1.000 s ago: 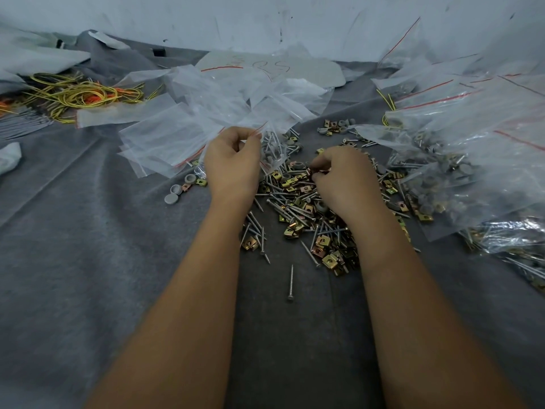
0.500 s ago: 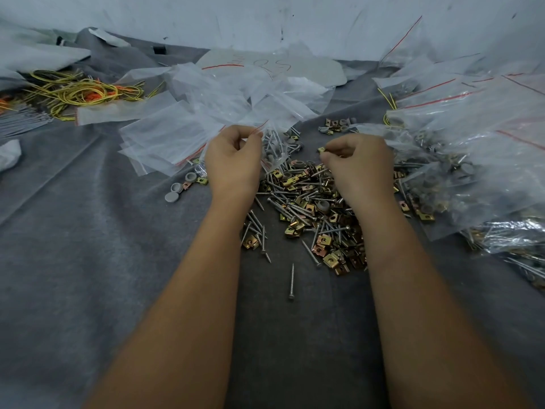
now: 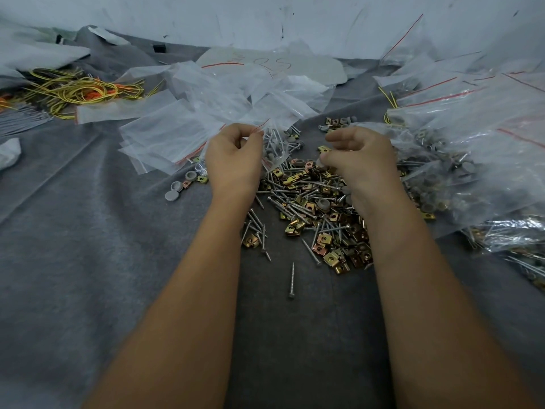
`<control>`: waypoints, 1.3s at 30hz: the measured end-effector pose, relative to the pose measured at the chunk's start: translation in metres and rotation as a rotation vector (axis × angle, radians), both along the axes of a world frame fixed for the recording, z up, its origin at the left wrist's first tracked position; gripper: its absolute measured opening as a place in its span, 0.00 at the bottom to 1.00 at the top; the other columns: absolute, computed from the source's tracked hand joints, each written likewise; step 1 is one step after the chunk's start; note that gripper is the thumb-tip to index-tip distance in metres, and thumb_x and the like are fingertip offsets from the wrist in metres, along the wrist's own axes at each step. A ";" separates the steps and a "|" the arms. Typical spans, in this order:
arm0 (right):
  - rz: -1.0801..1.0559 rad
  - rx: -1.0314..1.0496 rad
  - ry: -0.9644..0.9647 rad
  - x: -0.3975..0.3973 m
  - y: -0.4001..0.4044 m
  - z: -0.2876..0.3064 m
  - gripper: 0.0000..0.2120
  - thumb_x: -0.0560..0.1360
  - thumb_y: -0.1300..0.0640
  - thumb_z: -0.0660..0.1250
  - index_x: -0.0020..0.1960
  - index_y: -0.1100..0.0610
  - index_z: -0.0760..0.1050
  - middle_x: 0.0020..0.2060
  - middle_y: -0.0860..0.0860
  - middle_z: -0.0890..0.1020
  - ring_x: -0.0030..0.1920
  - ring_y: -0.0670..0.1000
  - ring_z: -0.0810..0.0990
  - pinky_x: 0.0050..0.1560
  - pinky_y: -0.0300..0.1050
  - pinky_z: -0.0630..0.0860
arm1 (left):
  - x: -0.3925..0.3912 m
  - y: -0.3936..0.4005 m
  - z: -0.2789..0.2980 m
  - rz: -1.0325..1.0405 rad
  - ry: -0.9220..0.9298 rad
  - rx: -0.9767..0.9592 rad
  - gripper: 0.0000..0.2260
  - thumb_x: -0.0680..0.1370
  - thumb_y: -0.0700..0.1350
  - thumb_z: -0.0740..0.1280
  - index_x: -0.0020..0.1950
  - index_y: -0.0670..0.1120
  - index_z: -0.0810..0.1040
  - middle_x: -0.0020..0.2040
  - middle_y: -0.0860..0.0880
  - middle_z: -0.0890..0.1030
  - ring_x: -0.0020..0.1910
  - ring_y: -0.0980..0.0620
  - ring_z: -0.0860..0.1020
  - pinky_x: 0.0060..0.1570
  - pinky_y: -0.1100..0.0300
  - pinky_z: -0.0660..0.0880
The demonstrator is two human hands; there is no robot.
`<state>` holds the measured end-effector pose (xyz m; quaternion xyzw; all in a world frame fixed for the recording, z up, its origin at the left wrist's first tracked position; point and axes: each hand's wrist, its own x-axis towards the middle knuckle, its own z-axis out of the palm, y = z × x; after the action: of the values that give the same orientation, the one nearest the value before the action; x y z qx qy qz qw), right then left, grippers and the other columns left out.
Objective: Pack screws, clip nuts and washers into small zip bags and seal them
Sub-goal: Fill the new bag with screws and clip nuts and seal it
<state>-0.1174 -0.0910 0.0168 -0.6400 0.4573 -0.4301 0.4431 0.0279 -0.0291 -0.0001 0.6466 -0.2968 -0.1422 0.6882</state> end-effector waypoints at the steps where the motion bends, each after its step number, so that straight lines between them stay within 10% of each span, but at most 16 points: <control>1: 0.006 -0.014 0.011 0.000 0.000 0.000 0.16 0.67 0.68 0.73 0.47 0.50 0.78 0.44 0.46 0.79 0.47 0.43 0.79 0.43 0.37 0.74 | 0.000 0.000 0.000 -0.003 -0.002 0.004 0.07 0.76 0.39 0.65 0.43 0.47 0.82 0.25 0.55 0.70 0.20 0.61 0.65 0.24 0.66 0.64; 27: -0.040 -0.513 0.043 0.029 0.019 -0.006 0.08 0.75 0.67 0.67 0.45 0.55 0.73 0.49 0.53 0.76 0.45 0.44 0.77 0.44 0.29 0.72 | -0.003 0.002 0.002 -0.052 -0.009 -0.017 0.11 0.75 0.37 0.65 0.38 0.52 0.80 0.28 0.52 0.74 0.24 0.59 0.68 0.26 0.65 0.66; 34: 0.141 -0.283 0.528 0.012 0.005 -0.011 0.22 0.80 0.63 0.55 0.72 0.51 0.70 0.67 0.56 0.75 0.51 0.54 0.77 0.53 0.48 0.77 | 0.000 0.000 0.000 -0.025 0.010 -0.011 0.08 0.76 0.38 0.65 0.41 0.47 0.81 0.20 0.57 0.68 0.20 0.60 0.64 0.23 0.67 0.62; 39: 0.158 -0.383 0.885 0.013 0.009 -0.011 0.21 0.78 0.59 0.58 0.70 0.49 0.73 0.62 0.56 0.78 0.62 0.60 0.73 0.62 0.56 0.71 | -0.002 0.000 0.000 -0.015 0.012 -0.014 0.07 0.76 0.37 0.64 0.43 0.44 0.82 0.19 0.57 0.69 0.19 0.61 0.65 0.21 0.70 0.61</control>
<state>-0.1043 -0.0822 0.0059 -0.8641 0.4645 -0.1582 0.1119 0.0263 -0.0292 0.0003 0.6385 -0.2985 -0.1490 0.6935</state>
